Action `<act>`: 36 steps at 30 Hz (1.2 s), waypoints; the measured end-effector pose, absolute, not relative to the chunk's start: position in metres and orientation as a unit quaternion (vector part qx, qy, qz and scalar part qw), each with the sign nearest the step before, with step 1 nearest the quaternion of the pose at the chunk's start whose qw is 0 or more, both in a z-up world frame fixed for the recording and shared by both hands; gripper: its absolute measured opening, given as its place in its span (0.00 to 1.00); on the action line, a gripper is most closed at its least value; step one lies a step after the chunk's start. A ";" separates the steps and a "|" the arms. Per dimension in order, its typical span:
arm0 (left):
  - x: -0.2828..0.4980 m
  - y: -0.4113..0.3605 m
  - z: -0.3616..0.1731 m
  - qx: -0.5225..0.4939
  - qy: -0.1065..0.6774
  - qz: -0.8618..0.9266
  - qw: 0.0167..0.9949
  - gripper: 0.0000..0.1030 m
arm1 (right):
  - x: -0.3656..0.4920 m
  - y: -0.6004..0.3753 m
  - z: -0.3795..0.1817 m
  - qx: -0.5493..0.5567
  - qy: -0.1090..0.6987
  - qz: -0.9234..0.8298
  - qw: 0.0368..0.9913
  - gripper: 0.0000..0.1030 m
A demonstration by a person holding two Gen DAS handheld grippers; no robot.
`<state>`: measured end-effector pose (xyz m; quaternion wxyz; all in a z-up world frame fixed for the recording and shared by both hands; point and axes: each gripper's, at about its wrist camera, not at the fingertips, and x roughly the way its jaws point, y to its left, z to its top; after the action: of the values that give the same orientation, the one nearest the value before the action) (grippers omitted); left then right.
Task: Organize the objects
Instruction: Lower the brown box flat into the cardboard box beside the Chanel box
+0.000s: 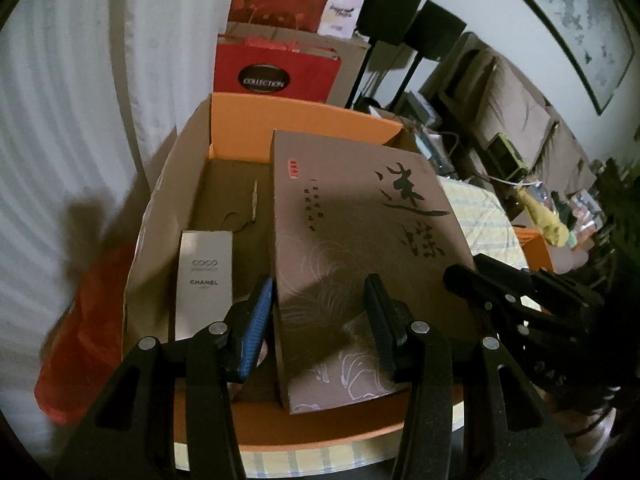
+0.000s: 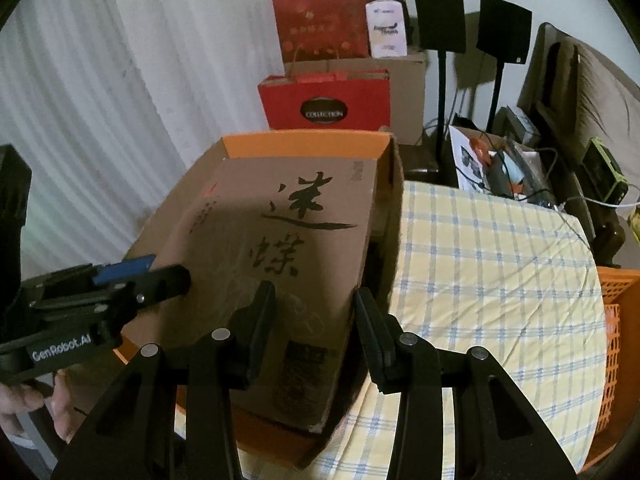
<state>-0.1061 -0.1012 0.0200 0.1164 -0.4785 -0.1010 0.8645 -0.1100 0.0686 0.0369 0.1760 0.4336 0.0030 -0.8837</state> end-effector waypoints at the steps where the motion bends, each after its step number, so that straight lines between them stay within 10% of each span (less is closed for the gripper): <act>1: -0.107 -0.102 0.017 -0.481 -0.102 0.863 0.116 0.43 | -0.109 0.067 0.034 0.436 0.006 -0.882 0.176 0.41; 7: -0.107 -0.100 0.003 -0.491 -0.101 0.855 0.128 0.37 | -0.109 0.058 0.021 0.447 0.036 -0.879 0.163 0.41; 9: -0.108 -0.094 -0.001 -0.499 -0.105 0.847 0.151 0.31 | -0.109 0.055 0.015 0.461 0.024 -0.866 0.192 0.12; 15: -0.103 -0.083 -0.003 -0.505 -0.067 0.851 0.131 0.32 | -0.101 0.043 0.015 0.454 0.049 -0.870 0.187 0.17; 36: -0.074 -0.104 0.032 -0.430 -0.089 0.895 0.074 0.82 | -0.091 0.116 0.049 0.409 0.014 -0.902 0.138 0.40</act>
<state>-0.0740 -0.1039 0.0325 0.0737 -0.4303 -0.0888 0.8953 -0.0913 0.1156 0.0493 0.1377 0.4092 0.0140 -0.9019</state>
